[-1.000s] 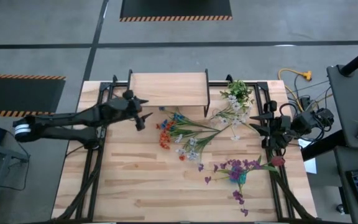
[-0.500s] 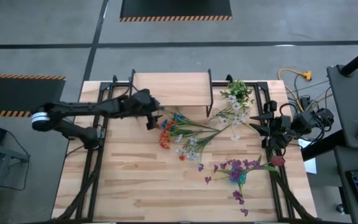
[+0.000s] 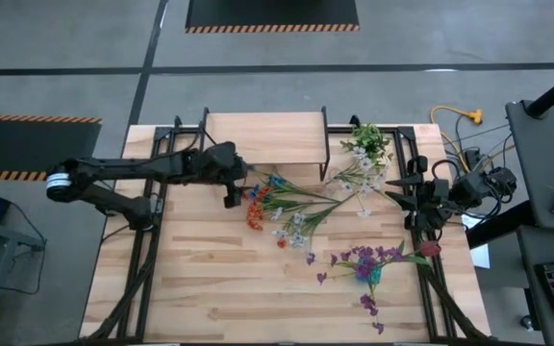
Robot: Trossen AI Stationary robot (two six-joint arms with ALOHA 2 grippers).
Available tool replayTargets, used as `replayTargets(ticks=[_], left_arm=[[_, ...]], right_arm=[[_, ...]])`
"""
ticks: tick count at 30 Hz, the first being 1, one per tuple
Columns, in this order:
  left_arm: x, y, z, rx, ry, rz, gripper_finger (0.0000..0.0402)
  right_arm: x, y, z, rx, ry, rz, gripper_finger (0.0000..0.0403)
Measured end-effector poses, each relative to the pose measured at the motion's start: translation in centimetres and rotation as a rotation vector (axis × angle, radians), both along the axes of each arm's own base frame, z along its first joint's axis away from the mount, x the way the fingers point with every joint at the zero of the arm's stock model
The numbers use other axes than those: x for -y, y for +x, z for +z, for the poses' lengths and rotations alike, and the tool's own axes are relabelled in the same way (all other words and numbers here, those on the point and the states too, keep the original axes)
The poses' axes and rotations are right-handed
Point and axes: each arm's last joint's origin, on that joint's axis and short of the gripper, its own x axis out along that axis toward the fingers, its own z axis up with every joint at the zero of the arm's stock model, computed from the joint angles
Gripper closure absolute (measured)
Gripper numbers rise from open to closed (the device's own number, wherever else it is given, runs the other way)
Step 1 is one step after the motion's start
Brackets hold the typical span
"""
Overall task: Pick and place flowers into a vace then onto a shelf
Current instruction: Put the white flowers into the blue flower vase
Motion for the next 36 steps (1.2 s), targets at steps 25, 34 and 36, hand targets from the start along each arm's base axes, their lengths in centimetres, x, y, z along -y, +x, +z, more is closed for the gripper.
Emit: replayTargets(ticks=[25, 34, 36], left_arm=[[5.2, 9.7, -1.6, -0.302, -0.049, -0.173, 0.0125], [5.7, 11.9, 0.3, -0.276, -0.034, -0.2, 0.0125], [5.7, 12.2, 0.8, -0.262, -0.043, -0.209, 0.0125]], right_arm=[[0.0, 0.0, 0.0, -0.003, -0.002, 0.001, 0.0294], [0.0, 0.0, 0.0, -0.004, -0.003, 0.001, 0.0294], [0.0, 0.0, 0.0, -0.004, -0.002, 0.001, 0.0294]])
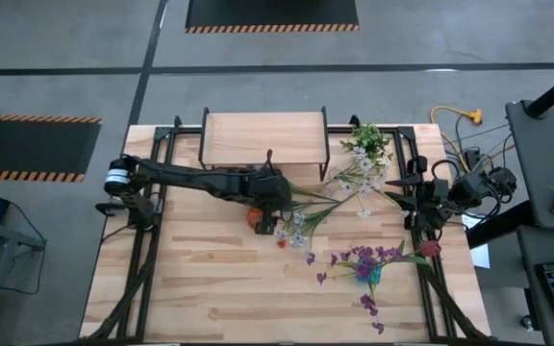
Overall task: Pick and place flowers into a vace then onto a shelf
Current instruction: Put the white flowers into the blue flower vase
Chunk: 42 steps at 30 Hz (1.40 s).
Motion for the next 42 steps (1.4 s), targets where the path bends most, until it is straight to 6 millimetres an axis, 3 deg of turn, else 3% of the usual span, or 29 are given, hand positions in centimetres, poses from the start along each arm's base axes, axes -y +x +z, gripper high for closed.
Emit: replayTargets(ticks=[7, 26, 32, 42], left_arm=[[0.5, 2.1, 0.6, 0.025, -0.078, -0.006, 0.0125], [2.4, 11.9, -3.9, -0.297, -0.082, 0.003, 0.0125], [1.7, 11.0, -5.6, -0.309, -0.089, 0.049, 0.0125], [1.6, 13.4, -4.1, -0.147, -0.082, 0.024, 0.0125]], right_arm=[[0.0, 0.0, 0.0, -0.001, 0.0, 0.0, 0.0294], [0.0, 0.0, 0.0, 0.0, 0.0, -0.001, 0.0294], [0.0, 0.0, 0.0, 0.003, 0.002, -0.001, 0.0294], [0.1, -0.2, 0.4, 0.017, 0.008, -0.001, 0.0294]])
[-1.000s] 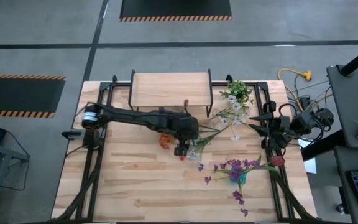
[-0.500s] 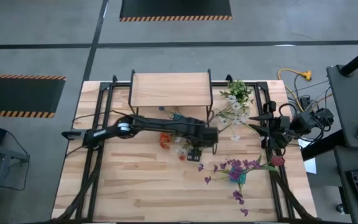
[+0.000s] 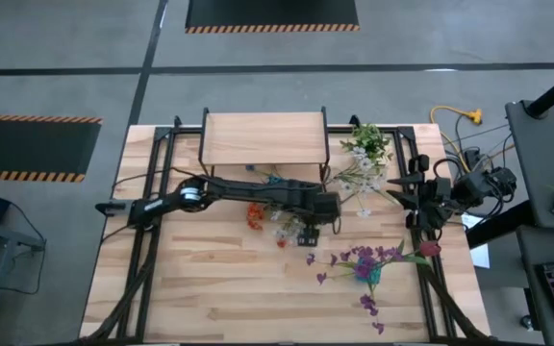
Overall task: Pick and place flowers into a vace then onto a shelf
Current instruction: Put the white flowers into the blue flower vase
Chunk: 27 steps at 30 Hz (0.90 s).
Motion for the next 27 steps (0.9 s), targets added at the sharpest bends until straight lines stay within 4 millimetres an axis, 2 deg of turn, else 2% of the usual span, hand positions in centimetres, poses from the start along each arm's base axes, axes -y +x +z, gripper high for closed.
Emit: replayTargets(ticks=[2, 5, 7, 11, 14, 27], left_arm=[[0.1, 0.8, -1.4, -0.008, 0.002, -0.004, 0.0125], [-0.2, 0.7, -4.2, -0.088, 0.044, 0.001, 0.0125], [-0.6, 0.8, -4.9, -0.105, 0.089, 0.051, 0.0125], [-1.1, 1.8, -5.4, -0.068, 0.114, 0.074, 0.0125], [-1.0, 1.8, -6.2, -0.087, 0.116, 0.063, 0.0125], [0.0, 1.6, -6.6, -0.132, 0.12, 0.027, 0.0126]], right_arm=[[0.0, 0.0, 0.0, 0.0, 0.0, 0.001, 0.0294], [0.0, 0.0, 0.0, 0.0, 0.0, 0.0, 0.0294], [0.0, -0.1, 0.0, 0.003, 0.0, 0.0, 0.0294], [0.0, -0.1, 0.1, 0.004, 0.001, 0.0, 0.0294], [0.1, -0.1, 0.1, 0.006, 0.003, 0.0, 0.0294], [0.1, -0.2, 0.4, 0.015, 0.006, 0.0, 0.0294]])
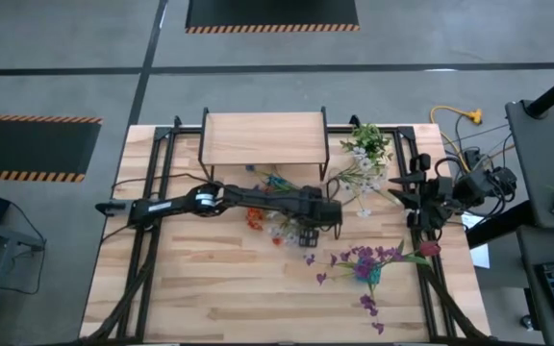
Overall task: Pick and place flowers into a vace then onto a shelf
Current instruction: Put the white flowers into the blue flower vase
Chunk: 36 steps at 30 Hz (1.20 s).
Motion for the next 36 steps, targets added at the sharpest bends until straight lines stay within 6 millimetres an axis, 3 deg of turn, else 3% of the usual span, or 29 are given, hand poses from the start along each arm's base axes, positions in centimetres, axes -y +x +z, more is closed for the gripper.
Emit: replayTargets(ticks=[7, 19, 30, 36], left_arm=[[0.2, -0.3, 0.0, -0.031, 0.003, -0.035, 0.0154], [0.4, -0.8, 0.1, -0.075, 0.01, -0.044, 0.0257], [0.6, -1.4, 0.1, -0.139, 0.021, -0.049, 0.0318], [1.3, -2.1, 1.7, -0.143, 0.021, -0.064, 0.035]], right_arm=[[0.0, -0.1, 0.1, 0.005, 0.002, 0.0, 0.0294], [0.0, -0.1, 0.3, 0.018, 0.008, 0.0, 0.0294], [0.1, -0.1, 0.3, 0.023, 0.01, 0.0, 0.0294], [0.1, -0.1, 0.3, 0.025, 0.011, 0.0, 0.0294]])
